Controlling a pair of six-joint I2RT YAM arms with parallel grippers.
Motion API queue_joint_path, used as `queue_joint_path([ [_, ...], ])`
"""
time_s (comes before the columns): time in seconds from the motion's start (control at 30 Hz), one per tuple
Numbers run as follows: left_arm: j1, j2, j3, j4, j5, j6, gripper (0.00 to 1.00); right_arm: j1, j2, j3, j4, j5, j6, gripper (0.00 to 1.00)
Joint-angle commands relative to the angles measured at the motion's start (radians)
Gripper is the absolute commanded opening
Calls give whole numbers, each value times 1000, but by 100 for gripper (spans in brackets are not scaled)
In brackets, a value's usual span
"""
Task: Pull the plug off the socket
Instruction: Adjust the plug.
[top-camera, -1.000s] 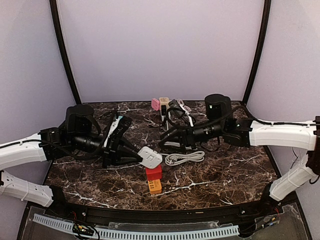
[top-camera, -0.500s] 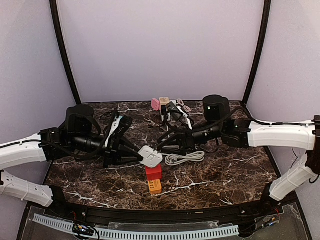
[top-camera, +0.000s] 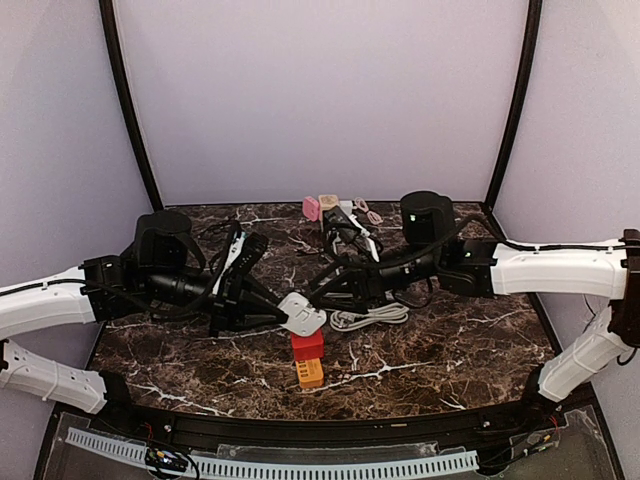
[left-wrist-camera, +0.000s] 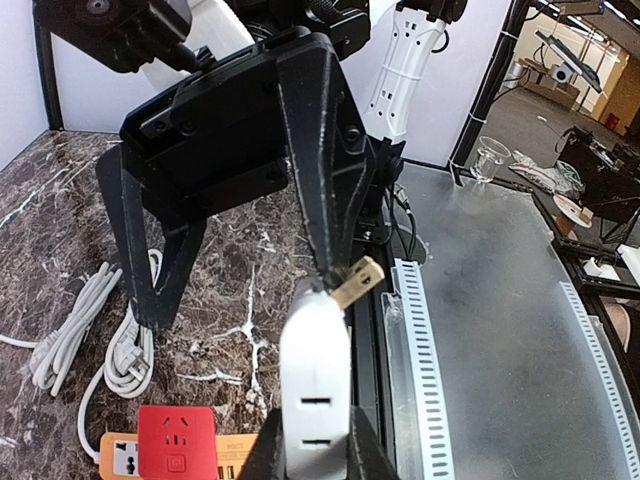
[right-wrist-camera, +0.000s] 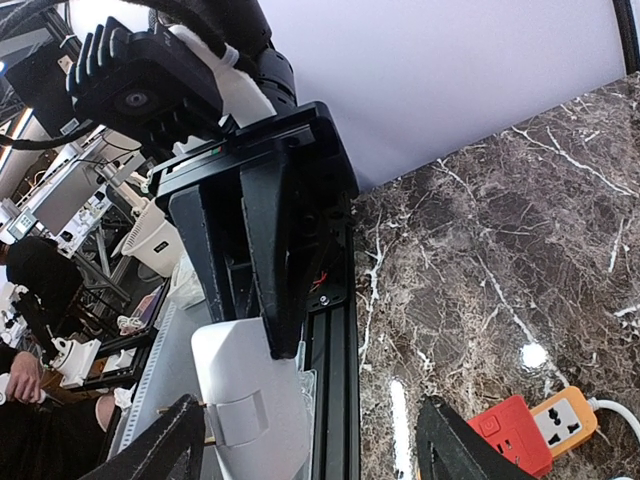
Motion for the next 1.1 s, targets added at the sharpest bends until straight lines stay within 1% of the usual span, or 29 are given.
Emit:
queue_joint_path([
  [0.0, 3, 5, 1, 22, -39, -14, 1, 24, 16, 21, 24, -21, 3, 72],
  [0.13, 4, 4, 6, 17, -50, -5, 1, 28, 26, 9, 25, -13, 0, 71],
  [0.37, 7, 5, 9, 15, -48, -6, 1, 36, 37, -11, 35, 30, 1, 66],
  [0.53, 9, 8, 12, 22, -38, -10, 1, 36, 46, -7, 22, 88, -1, 60],
  [0.7, 8, 10, 9, 25, -32, -14, 1, 35, 57, 2, -18, 162, -13, 50],
  [0.87, 10, 10, 9, 37, -12, -21, 1, 36, 68, 6, -19, 152, -16, 49],
  [1.0, 10, 17, 9, 43, -7, -22, 1, 36, 85, 26, -39, 175, -19, 44],
  [1.07, 10, 22, 10, 43, -7, -22, 1, 36, 92, 33, -47, 179, -19, 44],
])
